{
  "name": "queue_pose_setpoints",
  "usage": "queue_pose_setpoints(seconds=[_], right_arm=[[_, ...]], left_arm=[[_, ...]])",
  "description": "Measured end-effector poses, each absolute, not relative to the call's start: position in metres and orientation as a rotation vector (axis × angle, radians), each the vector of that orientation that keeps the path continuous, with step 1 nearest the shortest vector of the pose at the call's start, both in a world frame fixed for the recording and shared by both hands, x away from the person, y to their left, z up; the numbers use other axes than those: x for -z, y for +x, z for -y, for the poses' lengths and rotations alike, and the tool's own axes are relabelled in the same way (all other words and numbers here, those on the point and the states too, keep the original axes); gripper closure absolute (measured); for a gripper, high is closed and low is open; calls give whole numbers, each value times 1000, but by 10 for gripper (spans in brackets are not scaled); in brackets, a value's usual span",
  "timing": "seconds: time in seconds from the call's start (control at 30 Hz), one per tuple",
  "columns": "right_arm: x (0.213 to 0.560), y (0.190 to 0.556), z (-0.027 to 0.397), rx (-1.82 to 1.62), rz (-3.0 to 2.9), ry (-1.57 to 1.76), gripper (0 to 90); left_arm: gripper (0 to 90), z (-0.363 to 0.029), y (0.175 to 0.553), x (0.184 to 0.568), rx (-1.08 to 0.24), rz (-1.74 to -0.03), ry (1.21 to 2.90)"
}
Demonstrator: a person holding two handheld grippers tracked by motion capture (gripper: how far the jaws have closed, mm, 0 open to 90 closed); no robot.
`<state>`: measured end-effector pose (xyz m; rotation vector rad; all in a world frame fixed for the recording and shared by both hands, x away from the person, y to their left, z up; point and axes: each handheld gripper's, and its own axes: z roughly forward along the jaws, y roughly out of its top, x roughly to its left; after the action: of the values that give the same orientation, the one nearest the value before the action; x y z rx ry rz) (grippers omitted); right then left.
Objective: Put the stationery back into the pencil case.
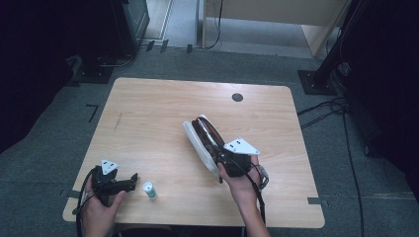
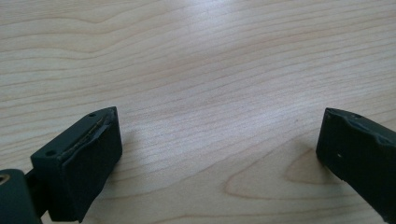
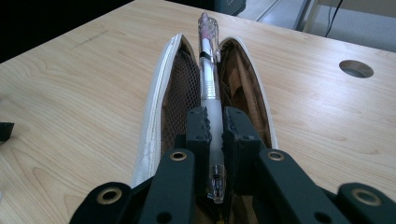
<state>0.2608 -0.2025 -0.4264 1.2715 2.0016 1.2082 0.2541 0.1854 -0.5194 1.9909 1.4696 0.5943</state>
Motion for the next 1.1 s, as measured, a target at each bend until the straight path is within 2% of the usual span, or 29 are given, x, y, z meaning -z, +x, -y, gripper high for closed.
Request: queue_pose_setpoints(seconds=[0.4,0.43,0.7,0.97,1.03,1.07,1.1], right_arm=[[430,265,202,-1188,-2008,1283,815],[430,264,201,-1186,-2002,1282,891],[432,265,200,-1187,-1996,1285,874],[421,252,198,-1290,-1956,1257,789],[417,244,192,-1366,-1972,1217,730],[417,244,192,-1366,-1972,1217,730],[417,239,185,-1394,-1986,1193,677]], left_arm=[[5,-185,254,519,-594,-1469,1991],[5,-185,254,519,-594,-1469,1991],[5,-185,254,519,-594,-1469,1991],[5,-185,254,519,-594,-1470,1991],[4,-185,254,519,-595,-1469,1991],[5,-185,254,519,-595,-1469,1991],[5,-185,254,519,-594,-1469,1990]])
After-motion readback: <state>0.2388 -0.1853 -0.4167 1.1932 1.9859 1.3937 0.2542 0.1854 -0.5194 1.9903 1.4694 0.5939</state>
